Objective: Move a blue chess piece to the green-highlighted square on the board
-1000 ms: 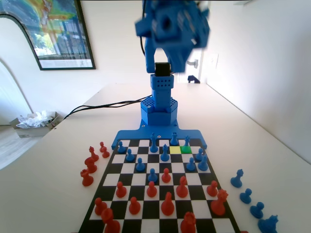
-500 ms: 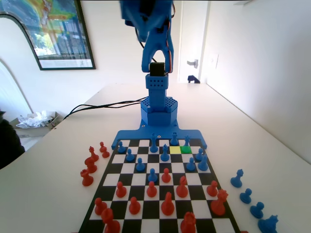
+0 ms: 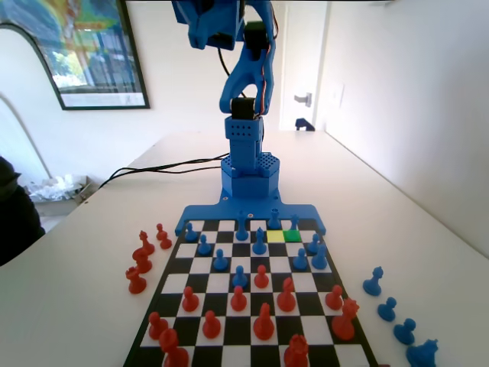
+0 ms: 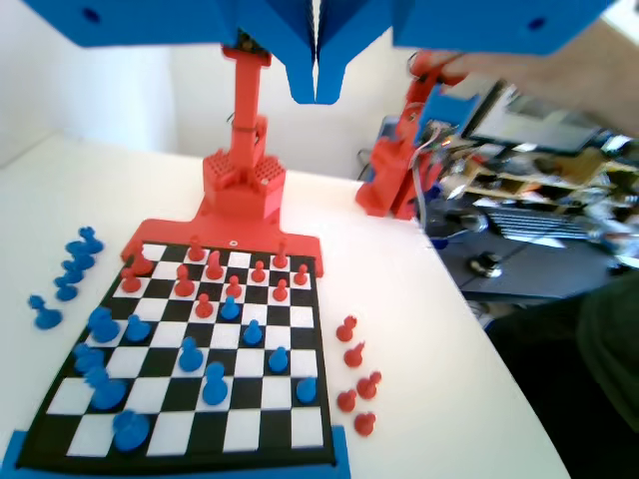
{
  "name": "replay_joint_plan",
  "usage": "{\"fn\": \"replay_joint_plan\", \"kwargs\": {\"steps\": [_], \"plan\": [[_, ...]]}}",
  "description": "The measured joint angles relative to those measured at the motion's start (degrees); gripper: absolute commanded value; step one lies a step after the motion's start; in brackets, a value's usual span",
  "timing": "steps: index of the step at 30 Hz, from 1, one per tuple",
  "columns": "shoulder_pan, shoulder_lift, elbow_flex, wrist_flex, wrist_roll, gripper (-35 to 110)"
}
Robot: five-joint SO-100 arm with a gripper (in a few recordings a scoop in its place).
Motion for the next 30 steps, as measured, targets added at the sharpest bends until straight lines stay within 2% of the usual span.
{"fn": "replay_joint_plan", "kwargs": {"steps": [14, 30], "plan": [[-2.7, 14.4, 5.1, 3.3, 4.3, 1], [-12.0, 15.2, 12.5, 3.7, 7.3, 1]]}}
